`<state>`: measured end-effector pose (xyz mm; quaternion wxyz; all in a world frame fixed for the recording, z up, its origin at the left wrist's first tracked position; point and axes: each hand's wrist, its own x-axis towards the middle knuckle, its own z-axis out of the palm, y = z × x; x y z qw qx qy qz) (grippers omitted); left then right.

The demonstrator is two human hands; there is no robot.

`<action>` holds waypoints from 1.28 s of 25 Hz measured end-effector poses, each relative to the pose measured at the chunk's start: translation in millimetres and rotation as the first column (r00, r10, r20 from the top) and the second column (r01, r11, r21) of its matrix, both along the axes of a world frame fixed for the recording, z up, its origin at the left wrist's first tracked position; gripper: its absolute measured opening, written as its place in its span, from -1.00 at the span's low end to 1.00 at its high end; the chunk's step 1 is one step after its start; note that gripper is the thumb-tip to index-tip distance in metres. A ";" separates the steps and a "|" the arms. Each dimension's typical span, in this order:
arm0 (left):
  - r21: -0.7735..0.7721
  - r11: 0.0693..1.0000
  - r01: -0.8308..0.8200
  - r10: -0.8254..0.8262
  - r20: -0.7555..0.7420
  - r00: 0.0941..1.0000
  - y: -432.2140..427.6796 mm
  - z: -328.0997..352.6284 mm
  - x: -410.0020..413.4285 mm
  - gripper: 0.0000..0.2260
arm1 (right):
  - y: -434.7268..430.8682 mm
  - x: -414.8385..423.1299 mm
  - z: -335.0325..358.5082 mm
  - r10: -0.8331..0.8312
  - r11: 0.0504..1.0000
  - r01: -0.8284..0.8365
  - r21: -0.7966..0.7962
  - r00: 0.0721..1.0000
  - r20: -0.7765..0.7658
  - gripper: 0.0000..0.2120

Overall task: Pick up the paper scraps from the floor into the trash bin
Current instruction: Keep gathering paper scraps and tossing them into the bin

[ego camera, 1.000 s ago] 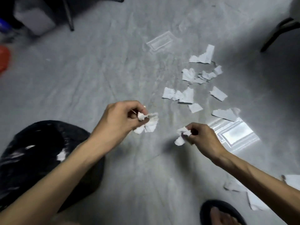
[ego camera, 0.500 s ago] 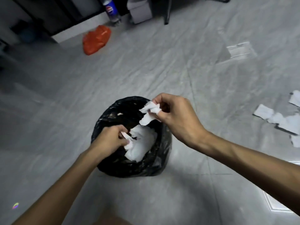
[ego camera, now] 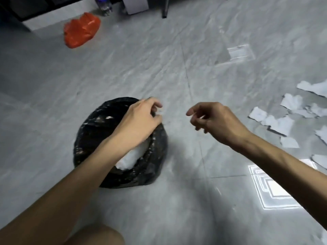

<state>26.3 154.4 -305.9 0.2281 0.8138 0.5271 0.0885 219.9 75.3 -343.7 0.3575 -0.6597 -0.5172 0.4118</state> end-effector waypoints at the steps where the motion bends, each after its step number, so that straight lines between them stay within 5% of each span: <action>1: -0.012 0.997 0.080 -0.080 0.015 0.997 -5.7 -3.3 27.3 -0.75 | -21.8 22.5 -9.8 -0.042 0.998 0.044 -0.047 0.999 0.032 -0.83; 6: -0.216 0.861 0.461 -0.470 0.012 0.883 -83.6 -50.8 166.5 -0.73 | -166.0 118.1 -73.2 -0.321 0.893 0.342 -0.291 0.940 0.120 -0.89; 10: -0.351 0.646 0.677 -0.732 -0.033 0.681 -170.6 -103.4 234.7 -0.67 | -279.9 163.2 -115.2 -0.624 0.649 0.690 -0.320 0.723 0.296 -0.89; 14: -0.385 0.410 0.827 -0.899 -0.018 0.437 -251.9 -143.8 270.8 -0.62 | -380.3 168.6 -152.6 -0.556 0.452 0.821 -0.349 0.565 0.609 -0.72; 17: -0.350 0.272 0.897 -0.962 -0.088 0.257 -300.1 -168.3 275.7 -0.53 | -420.5 168.6 -167.1 -0.584 0.315 0.899 -0.303 0.435 0.685 -0.66; 20: -0.310 0.196 0.930 -0.975 -0.159 0.153 -323.2 -194.6 273.7 -0.54 | -431.7 176.5 -178.8 -0.660 0.362 0.895 -0.260 0.443 0.607 -0.85; 24: -0.260 0.188 0.947 -0.982 -0.077 0.174 -315.3 -216.9 275.8 -0.82 | -436.0 175.9 -170.4 -0.752 0.460 0.877 -0.142 0.469 0.463 -0.95; 26: -0.276 0.228 0.934 -0.971 0.010 0.240 -306.3 -221.7 277.5 -0.95 | -437.0 165.9 -167.7 -0.674 0.602 0.779 -0.176 0.614 0.412 -0.82; 29: -0.313 0.411 0.856 -0.869 0.149 0.471 -287.5 -216.2 279.6 -0.91 | -426.7 143.3 -171.2 -0.403 0.802 0.519 -0.294 0.835 0.375 -0.71; 32: -0.399 0.577 0.713 -0.636 0.328 0.698 -260.0 -193.3 278.2 -0.85 | -408.3 138.7 -176.8 -0.184 0.872 0.381 -0.307 0.837 0.516 -0.80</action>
